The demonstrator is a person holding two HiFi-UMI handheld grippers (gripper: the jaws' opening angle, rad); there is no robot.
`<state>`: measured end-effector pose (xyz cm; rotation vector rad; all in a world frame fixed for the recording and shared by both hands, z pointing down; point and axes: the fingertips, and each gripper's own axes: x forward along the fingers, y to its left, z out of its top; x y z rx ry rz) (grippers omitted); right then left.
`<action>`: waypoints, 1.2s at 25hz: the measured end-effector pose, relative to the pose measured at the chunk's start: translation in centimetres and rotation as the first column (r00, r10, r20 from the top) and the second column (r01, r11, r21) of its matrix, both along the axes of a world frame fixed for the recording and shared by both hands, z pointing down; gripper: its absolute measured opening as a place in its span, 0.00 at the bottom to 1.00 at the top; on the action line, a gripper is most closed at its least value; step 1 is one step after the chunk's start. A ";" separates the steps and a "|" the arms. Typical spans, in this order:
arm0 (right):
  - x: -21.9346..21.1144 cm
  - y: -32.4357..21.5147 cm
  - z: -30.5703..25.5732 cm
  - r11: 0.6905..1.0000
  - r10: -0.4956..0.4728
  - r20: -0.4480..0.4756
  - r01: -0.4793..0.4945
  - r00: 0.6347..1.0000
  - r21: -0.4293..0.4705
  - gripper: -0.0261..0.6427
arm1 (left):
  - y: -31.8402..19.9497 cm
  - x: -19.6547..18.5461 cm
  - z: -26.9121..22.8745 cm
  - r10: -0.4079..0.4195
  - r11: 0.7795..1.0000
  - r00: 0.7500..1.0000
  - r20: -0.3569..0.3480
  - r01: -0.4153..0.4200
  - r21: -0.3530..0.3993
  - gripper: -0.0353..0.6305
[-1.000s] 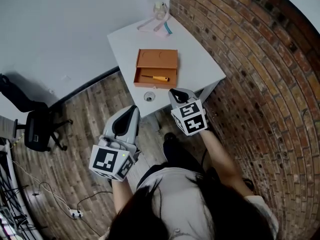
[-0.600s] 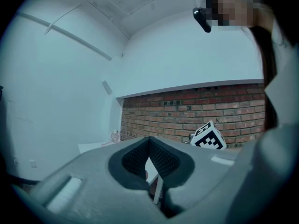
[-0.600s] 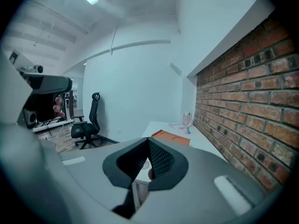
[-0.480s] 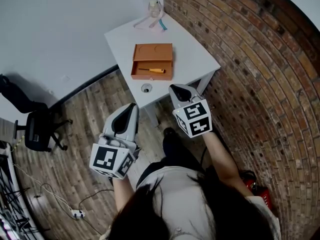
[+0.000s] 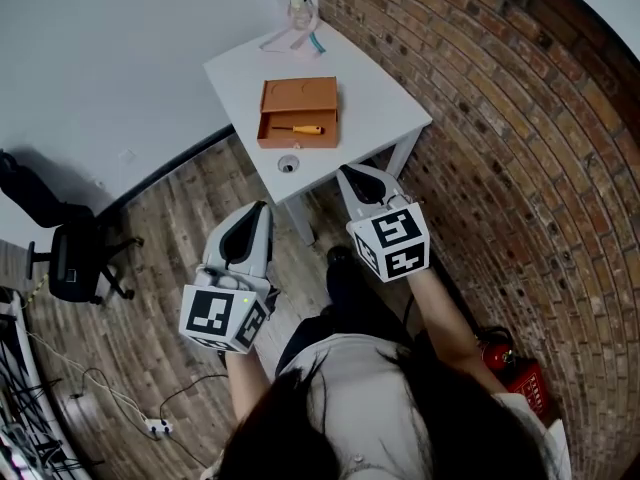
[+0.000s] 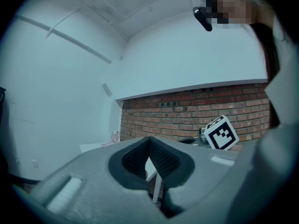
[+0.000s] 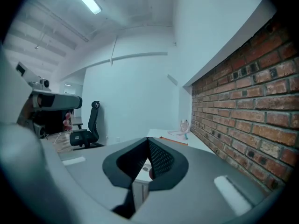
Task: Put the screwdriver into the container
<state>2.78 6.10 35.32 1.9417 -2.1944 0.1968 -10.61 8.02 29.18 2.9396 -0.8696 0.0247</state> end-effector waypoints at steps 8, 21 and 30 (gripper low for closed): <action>-0.6 2.8 -3.6 0.994 0.030 0.005 -0.030 1.000 0.109 0.05 | 0.3 -0.4 -0.4 -0.018 0.999 1.000 0.001 0.018 0.030 0.06; -0.4 5.4 -5.5 0.991 -0.011 -0.007 0.011 1.000 0.137 0.04 | 1.1 1.2 -1.8 -0.052 0.997 0.999 -0.012 0.052 0.049 0.06; 1.0 7.5 -5.6 0.991 -0.050 0.002 0.049 0.999 0.123 0.05 | 4.0 3.3 -1.8 -0.057 0.998 0.998 -0.009 0.058 0.033 0.06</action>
